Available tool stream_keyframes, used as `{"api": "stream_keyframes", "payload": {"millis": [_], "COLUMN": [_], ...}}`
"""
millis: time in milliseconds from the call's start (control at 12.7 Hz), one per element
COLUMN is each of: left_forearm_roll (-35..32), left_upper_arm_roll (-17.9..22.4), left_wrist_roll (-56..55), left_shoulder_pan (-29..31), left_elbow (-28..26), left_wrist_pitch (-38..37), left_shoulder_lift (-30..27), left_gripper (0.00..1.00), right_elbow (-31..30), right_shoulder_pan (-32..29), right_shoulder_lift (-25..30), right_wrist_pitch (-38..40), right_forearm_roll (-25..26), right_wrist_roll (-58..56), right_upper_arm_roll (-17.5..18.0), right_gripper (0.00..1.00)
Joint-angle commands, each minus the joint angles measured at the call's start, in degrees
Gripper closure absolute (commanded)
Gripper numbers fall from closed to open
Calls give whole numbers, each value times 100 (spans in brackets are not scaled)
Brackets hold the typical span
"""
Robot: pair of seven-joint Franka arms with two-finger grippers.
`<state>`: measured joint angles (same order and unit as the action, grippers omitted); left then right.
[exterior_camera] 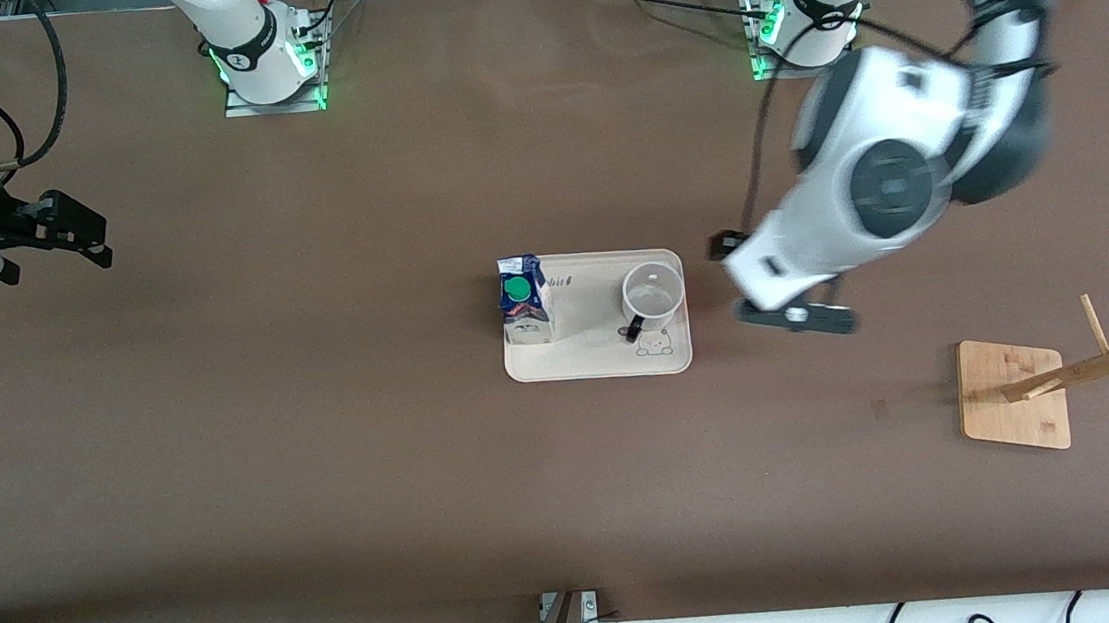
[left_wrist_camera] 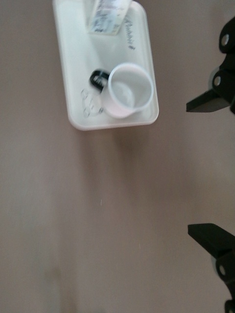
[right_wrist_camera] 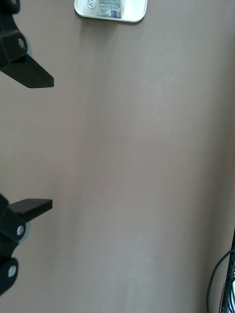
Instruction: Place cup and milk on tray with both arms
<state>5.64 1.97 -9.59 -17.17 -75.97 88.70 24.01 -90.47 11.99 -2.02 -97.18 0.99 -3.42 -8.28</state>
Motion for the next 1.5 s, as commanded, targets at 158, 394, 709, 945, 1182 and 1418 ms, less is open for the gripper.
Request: {"api": "stream_keyframes", "payload": {"millis": [158,394,709,945,1182,1418], "left_forearm_roll": [7,-55,-203,-186,-336,-344], "left_upper_arm_roll": [-82,-135,-109,-161,-118,-135], "left_wrist_roll": [19,516,652,652,581,590], "left_shoulder_pan": [1125,1890,1954,1963,1945,1910], "left_elbow": [926,935,944,961,926,900], "left_wrist_pitch": [-837,-802,-846,-793,-828,-784], "left_shoulder_lift": [-158,-239,-256,-344,-431,-450], "left_gripper": [0,0,0,0,0,0], "right_elbow": [91,91,91,91,91,91], "right_shoulder_pan": [-22,-22,-22,-22,-22,-22], "right_shoulder_lift": [-36,-36,-36,-36,-36,-36], "right_wrist_pitch": [15,15,15,15,24,24], "right_forearm_roll": [33,24,24,24,33,24], "right_wrist_roll": [8,8,8,8,8,8], "right_upper_arm_roll": [28,28,28,28,28,28], "right_gripper": [0,0,0,0,0,0]}}
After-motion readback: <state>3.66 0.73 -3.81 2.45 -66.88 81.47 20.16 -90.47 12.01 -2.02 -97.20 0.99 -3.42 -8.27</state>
